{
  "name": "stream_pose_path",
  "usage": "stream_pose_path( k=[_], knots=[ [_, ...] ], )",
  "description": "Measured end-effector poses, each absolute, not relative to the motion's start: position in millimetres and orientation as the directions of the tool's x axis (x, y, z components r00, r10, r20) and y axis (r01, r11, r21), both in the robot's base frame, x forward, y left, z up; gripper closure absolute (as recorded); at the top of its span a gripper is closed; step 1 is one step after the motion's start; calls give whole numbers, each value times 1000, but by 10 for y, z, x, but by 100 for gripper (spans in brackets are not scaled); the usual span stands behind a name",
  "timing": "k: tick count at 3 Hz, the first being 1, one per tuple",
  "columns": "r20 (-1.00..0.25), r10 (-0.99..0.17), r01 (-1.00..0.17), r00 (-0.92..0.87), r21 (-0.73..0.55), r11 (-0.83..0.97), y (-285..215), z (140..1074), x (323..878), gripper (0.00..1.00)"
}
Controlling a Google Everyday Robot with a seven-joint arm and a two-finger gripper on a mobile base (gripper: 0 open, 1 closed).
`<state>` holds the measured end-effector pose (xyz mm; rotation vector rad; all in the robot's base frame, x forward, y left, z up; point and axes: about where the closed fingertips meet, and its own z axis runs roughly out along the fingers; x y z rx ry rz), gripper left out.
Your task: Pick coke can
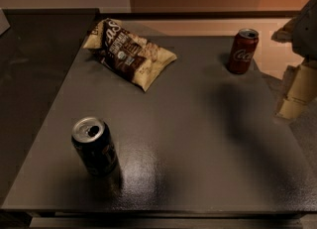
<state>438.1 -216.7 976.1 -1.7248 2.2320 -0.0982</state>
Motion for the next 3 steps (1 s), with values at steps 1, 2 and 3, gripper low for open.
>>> stream_pose_path(
  k=[1, 2, 3],
  knots=[
    [-212, -949, -927, -231, -247, 281, -2176, 9754, 4432, 0],
    [-235, -937, -914, -259, -254, 316, -2245, 9719, 4612, 0],
    [-279, -912, -891, -300, -261, 372, -2369, 9671, 4838, 0]
  ],
)
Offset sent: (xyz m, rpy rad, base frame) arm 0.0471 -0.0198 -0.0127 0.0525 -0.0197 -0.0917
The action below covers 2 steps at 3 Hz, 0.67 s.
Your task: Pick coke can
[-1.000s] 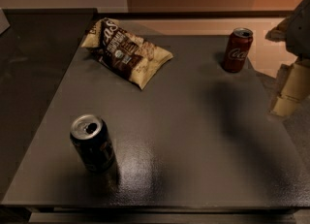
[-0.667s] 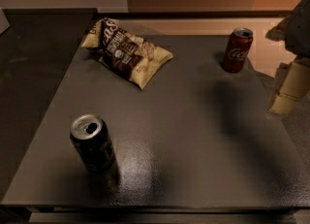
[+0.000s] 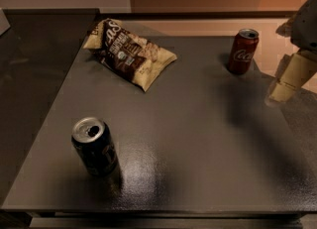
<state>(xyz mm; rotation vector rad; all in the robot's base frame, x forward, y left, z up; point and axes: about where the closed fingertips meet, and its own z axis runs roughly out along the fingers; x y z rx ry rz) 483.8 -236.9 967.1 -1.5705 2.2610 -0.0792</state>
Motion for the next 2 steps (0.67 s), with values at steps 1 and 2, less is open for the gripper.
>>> stream_pose_path(
  k=[1, 2],
  knots=[
    [-342, -878, -856, -336, -279, 436, -2506, 9617, 5072, 0],
    [-421, -828, -805, -371, -299, 512, -2648, 9571, 5347, 0]
  ],
)
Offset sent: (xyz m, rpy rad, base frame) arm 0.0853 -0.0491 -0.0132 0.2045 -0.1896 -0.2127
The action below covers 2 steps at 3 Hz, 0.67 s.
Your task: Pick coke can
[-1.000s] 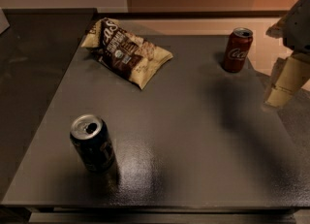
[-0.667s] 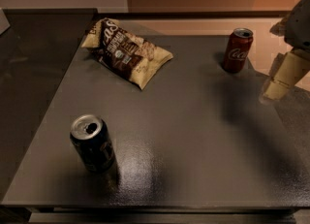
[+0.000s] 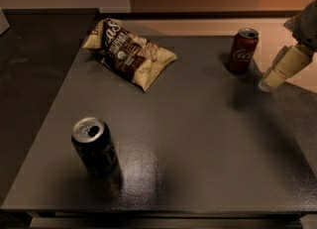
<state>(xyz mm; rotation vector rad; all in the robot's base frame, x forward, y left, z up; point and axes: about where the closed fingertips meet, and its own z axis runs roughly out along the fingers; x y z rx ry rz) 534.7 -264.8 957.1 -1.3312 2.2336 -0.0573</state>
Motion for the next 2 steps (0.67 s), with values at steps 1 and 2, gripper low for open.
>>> stream_pose_path(
  k=[1, 2],
  knots=[
    [-500, -764, -758, -407, -282, 588, -2762, 9524, 5615, 0],
    [-568, -690, -723, -448, -224, 654, -2815, 9454, 5890, 0]
  ],
)
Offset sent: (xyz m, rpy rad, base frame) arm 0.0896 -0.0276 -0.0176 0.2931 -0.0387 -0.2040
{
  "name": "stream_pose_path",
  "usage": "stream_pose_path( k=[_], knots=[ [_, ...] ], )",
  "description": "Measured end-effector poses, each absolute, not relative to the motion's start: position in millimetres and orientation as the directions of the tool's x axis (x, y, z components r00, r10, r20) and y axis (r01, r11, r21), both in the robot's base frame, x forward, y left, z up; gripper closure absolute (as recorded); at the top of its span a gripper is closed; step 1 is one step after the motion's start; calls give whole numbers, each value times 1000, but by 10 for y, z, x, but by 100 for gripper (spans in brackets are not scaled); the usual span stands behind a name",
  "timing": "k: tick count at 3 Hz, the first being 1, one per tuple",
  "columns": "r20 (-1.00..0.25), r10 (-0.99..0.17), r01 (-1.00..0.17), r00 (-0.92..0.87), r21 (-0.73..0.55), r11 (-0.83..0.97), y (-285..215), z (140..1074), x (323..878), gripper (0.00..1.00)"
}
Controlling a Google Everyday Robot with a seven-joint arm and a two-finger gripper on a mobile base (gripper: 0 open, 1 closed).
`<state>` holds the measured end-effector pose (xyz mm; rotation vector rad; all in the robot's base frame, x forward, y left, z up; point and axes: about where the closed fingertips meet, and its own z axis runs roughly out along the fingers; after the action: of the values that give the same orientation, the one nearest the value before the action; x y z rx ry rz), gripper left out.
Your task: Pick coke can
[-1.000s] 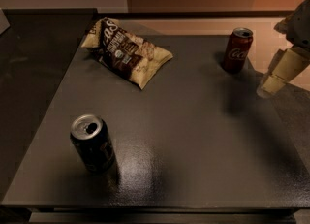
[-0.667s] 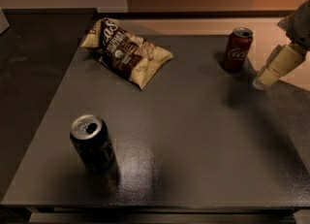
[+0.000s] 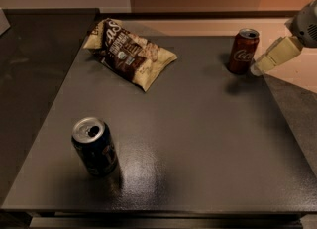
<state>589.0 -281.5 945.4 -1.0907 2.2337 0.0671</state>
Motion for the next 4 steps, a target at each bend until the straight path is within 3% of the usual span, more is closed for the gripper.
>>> stream_pose_path(
  k=[4],
  knots=[
    [-687, -498, -618, -529, -90, 781, -2890, 9077, 6710, 0]
  ],
)
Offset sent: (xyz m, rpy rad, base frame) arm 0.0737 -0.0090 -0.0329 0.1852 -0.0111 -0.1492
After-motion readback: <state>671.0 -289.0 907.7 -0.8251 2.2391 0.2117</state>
